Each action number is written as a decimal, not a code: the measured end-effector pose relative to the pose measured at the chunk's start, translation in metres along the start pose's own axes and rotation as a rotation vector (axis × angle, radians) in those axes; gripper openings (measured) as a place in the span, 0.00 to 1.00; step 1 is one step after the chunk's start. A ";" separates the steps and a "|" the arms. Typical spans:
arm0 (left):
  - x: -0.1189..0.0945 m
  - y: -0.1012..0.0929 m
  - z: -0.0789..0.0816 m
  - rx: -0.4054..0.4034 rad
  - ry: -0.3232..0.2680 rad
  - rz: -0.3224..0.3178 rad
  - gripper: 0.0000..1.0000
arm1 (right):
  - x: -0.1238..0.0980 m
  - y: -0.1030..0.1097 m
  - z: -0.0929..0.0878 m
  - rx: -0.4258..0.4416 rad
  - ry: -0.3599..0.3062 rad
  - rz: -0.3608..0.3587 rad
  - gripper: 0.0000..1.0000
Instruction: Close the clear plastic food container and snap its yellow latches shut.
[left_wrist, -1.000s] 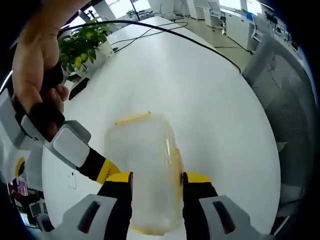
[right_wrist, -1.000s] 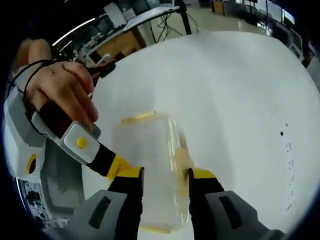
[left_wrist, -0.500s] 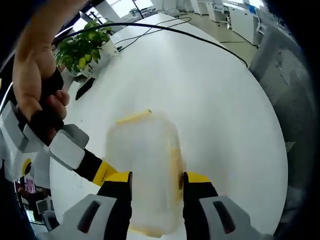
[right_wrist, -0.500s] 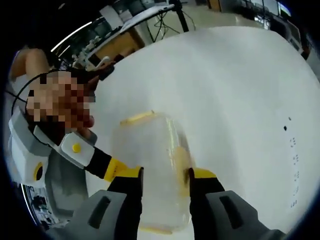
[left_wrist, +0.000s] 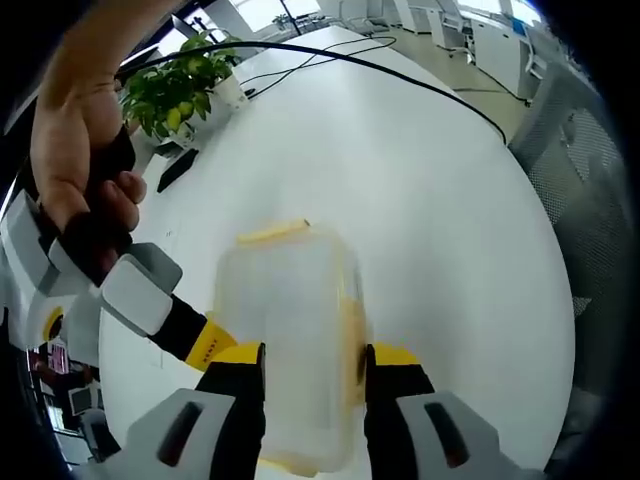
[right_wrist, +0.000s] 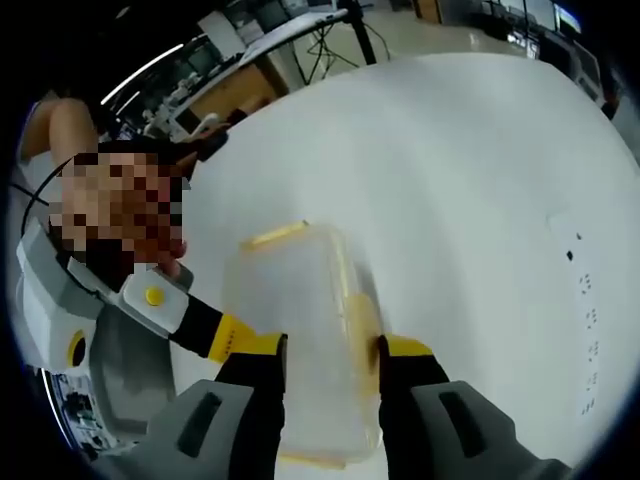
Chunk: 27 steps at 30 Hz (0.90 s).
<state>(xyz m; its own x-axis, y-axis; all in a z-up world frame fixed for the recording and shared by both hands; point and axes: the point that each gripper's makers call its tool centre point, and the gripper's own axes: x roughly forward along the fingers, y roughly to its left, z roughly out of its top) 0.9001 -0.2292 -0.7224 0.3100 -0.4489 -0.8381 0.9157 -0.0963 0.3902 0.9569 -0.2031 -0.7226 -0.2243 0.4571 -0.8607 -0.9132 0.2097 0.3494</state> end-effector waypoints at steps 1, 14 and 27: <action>0.000 0.000 0.000 0.001 -0.001 0.000 0.32 | 0.000 0.002 -0.001 0.000 -0.001 0.001 0.33; 0.000 0.002 0.000 -0.021 0.009 -0.022 0.29 | 0.001 0.007 0.007 0.020 0.034 0.033 0.29; 0.010 -0.002 -0.001 -0.018 0.052 0.021 0.26 | -0.006 -0.005 0.004 0.039 0.037 0.032 0.28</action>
<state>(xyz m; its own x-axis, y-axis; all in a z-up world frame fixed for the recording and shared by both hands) 0.9015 -0.2320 -0.7318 0.3420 -0.4038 -0.8485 0.9130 -0.0708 0.4017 0.9639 -0.2039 -0.7175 -0.2666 0.4317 -0.8617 -0.8915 0.2294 0.3907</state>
